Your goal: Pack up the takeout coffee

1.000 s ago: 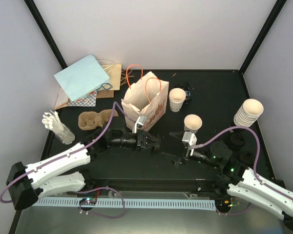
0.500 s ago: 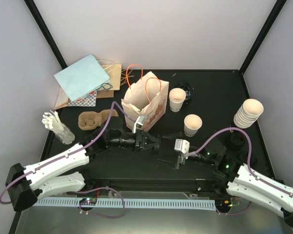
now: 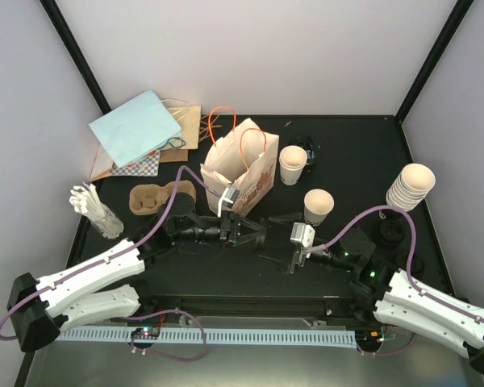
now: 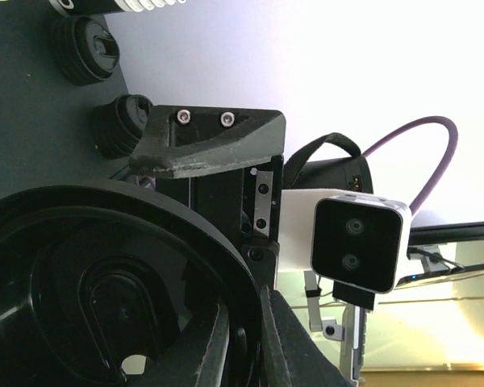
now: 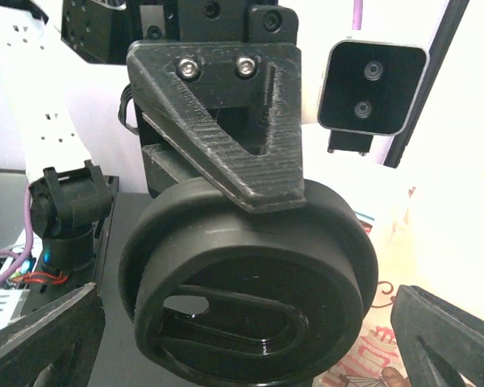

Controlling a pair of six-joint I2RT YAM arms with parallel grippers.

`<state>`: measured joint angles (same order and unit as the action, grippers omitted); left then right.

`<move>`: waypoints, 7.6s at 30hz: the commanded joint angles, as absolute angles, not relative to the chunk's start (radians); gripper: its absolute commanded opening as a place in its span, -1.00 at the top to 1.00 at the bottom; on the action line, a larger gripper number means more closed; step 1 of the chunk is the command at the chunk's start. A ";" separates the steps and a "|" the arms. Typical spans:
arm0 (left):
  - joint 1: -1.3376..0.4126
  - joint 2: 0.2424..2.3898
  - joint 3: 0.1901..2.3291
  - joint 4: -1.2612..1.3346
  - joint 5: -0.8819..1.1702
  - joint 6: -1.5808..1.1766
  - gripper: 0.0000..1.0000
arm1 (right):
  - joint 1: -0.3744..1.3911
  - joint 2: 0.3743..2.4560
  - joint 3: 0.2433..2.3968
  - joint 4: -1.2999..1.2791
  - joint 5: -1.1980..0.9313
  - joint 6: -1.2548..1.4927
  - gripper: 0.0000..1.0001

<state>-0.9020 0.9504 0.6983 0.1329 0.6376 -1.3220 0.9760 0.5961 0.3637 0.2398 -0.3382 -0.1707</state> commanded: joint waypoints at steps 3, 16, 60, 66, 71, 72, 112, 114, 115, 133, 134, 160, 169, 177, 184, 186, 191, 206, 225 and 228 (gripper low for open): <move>-0.893 0.935 0.694 0.221 0.672 -1.365 0.88 | 0.982 0.584 0.342 0.321 -0.297 -0.121 -0.95; -0.893 0.932 0.687 0.247 0.687 -1.373 0.87 | 0.982 0.630 0.371 0.304 -0.328 -0.109 -0.67; -0.689 0.733 0.789 -0.382 0.423 -0.945 -0.94 | 0.918 1.013 1.062 -0.984 0.277 0.440 -0.36; -0.689 0.748 0.787 -0.408 0.437 -0.917 -0.94 | 0.805 1.125 1.126 -1.048 0.223 0.404 -0.36; -0.689 0.750 0.783 -0.419 0.454 -0.900 -0.94 | 0.678 1.209 1.188 -1.104 0.167 0.356 -0.35; -0.690 0.751 0.780 -0.418 0.455 -0.898 -0.94 | 0.665 1.227 1.203 -1.120 0.169 0.347 -0.35; -0.691 0.815 0.773 -0.398 0.527 -0.864 -0.95 | 0.466 1.507 1.313 -1.170 0.186 0.270 -0.35; -0.690 0.816 0.775 -0.398 0.528 -0.866 -0.95 | 0.465 1.512 1.311 -1.167 0.190 0.271 -0.36; -0.691 0.816 0.775 -0.399 0.528 -0.865 -0.95 | 0.465 1.513 1.311 -1.166 0.190 0.271 -0.35; -0.690 0.814 0.775 -0.404 0.531 -0.867 -0.95 | 0.448 1.554 1.333 -1.157 0.202 0.268 -0.43; -0.690 0.814 0.775 -0.404 0.531 -0.867 -0.95 | 0.449 1.557 1.334 -1.157 0.203 0.267 -0.43; -0.691 0.817 0.784 -0.409 0.540 -0.864 -0.95 | 0.437 1.576 1.355 -1.155 0.215 0.267 -0.57; -0.690 0.818 0.787 -0.410 0.541 -0.862 -0.95 | 0.430 1.587 1.363 -1.165 0.215 0.266 -0.57; -0.690 0.819 0.788 -0.413 0.541 -0.862 -0.96 | 0.425 1.595 1.358 -1.165 0.195 0.272 -0.63; -0.692 0.819 0.789 -0.415 0.542 -0.862 -0.95 | 0.420 1.597 1.343 -1.157 0.171 0.277 -0.64; -0.691 0.818 0.788 -0.414 0.542 -0.862 -0.96 | 0.419 1.597 1.340 -1.157 0.169 0.280 -0.63; -0.691 0.819 0.789 -0.414 0.543 -0.862 -0.96 | 0.417 1.591 1.337 -1.154 0.165 0.279 -0.52; -0.691 0.822 0.792 -0.416 0.544 -0.863 -0.96 | 0.399 1.588 1.361 -1.142 0.179 0.273 -0.52; -0.691 0.831 0.797 -0.416 0.545 -0.862 -0.96 | 0.390 1.603 1.332 -1.104 0.138 0.262 -0.60; -0.691 0.833 0.799 -0.416 0.545 -0.862 -0.96 | 0.388 1.605 1.330 -1.113 0.150 0.262 -0.61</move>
